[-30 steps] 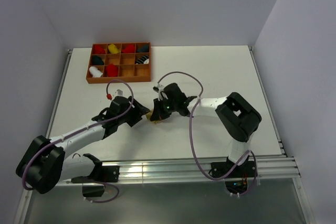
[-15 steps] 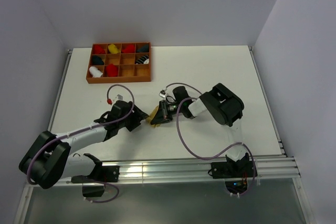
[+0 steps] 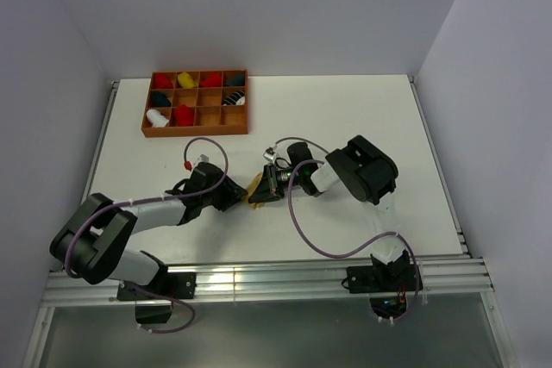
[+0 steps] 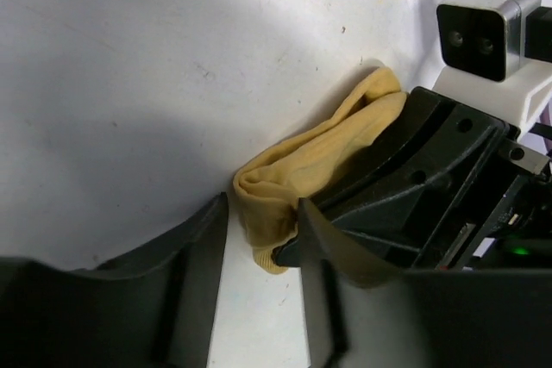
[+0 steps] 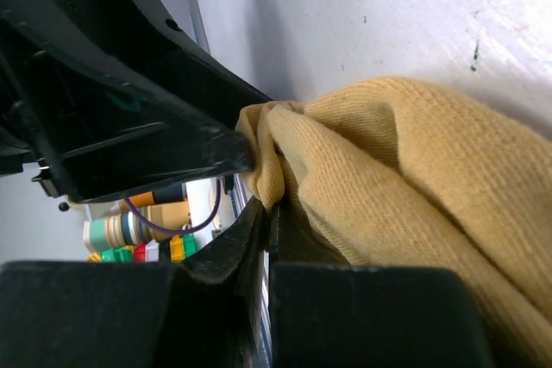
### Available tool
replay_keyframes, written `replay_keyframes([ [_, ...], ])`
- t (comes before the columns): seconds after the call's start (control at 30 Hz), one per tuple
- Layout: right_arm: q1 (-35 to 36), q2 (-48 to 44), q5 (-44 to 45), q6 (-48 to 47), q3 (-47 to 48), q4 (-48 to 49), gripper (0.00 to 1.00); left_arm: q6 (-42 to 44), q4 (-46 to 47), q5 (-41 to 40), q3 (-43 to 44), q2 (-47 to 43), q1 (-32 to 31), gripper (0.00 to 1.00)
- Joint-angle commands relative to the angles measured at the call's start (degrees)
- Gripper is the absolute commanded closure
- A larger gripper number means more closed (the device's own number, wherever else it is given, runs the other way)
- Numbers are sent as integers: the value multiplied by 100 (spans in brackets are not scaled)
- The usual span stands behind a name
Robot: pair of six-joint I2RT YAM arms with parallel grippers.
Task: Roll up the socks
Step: Roll the sock at the center of the board.
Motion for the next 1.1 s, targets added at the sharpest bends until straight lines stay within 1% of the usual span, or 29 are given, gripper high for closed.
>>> replay_keyframes([
  [0.0,-49,121,29,-1,16,147,100,73,-98,-52,164,208,12,60],
  [0.07,-58,104,73,-45,8,77,100,64,-72,-44,164,305,3,65],
  [0.1,-58,78,125,-150,16,42,100,73,-54,-44,164,340,3,71],
  [0.17,-49,-54,196,-334,25,-178,99,90,-46,-44,199,463,3,79],
  [0.2,-58,-115,231,-422,34,-257,99,117,-54,-44,217,507,3,86],
  [0.23,-49,-194,353,-528,43,-510,98,126,-89,-53,243,577,3,92],
  [0.27,-49,-378,433,-798,52,-695,94,134,-98,-27,287,587,3,98],
  [0.3,-32,-484,520,-949,60,-1062,92,161,-159,-26,313,587,3,100],
  [0.33,-23,-607,730,-1098,60,-1275,90,187,-186,-18,331,552,3,100],
  [0.37,3,-895,872,-1430,60,-1477,84,248,-238,-61,383,525,-5,100],
  [0.4,21,-1055,1021,-1617,60,-1914,81,292,-317,-114,419,473,-14,100],
  [0.43,99,-1231,1440,-1801,78,-2180,75,336,-527,-149,463,359,-32,100],
  [0.47,144,-1589,1705,-2195,87,-2443,72,389,-677,-167,585,306,-41,100],
  [0.5,205,-1784,1952,-2381,104,-2933,70,502,-826,-176,664,262,-58,100],
  [0.53,354,-1969,2276,-2522,87,-3112,68,556,-1115,-402,744,148,-84,100],
  [0.57,425,-2327,2836,-2741,69,-3271,66,600,-1144,-457,892,95,-137,100],
  [0.63,652,-2654,3428,-2883,-35,-3526,65,697,-1564,-624,1025,-10,-198,100],
  [0.67,723,-2926,3683,-3041,-62,-3588,65,723,-1644,-650,1156,-20,-251,100],
  [0.7,811,-3042,4199,-3129,-97,-3649,65,741,-1732,-685,1218,-29,-269,100],
  [0.8,1268,-3315,4808,-3490,-194,-3580,66,741,-1882,-642,1394,15,-304,100],
  [0.87,1627,-3342,5099,-3691,-299,-3343,66,750,-1952,-598,1491,77,-322,100],
  [0.9,1716,-3333,5318,-3727,-326,-3151,66,741,-1979,-589,1518,94,-331,100],
  [0.97,1875,-3210,5565,-3850,-370,-3018,65,741,-1997,-571,1562,130,-339,100],
  [1.0,2023,-3175,5845,-3903,-396,-2887,64,723,-2014,-571,1562,138,-339,100],
  [1.03,2086,-3122,5891,-3999,-431,-2825,64,723,-2014,-563,1562,138,-339,100],
  [1.07,2147,-3105,6153,-4044,-440,-2789,63,706,-2023,-563,1562,130,-339,100],
])
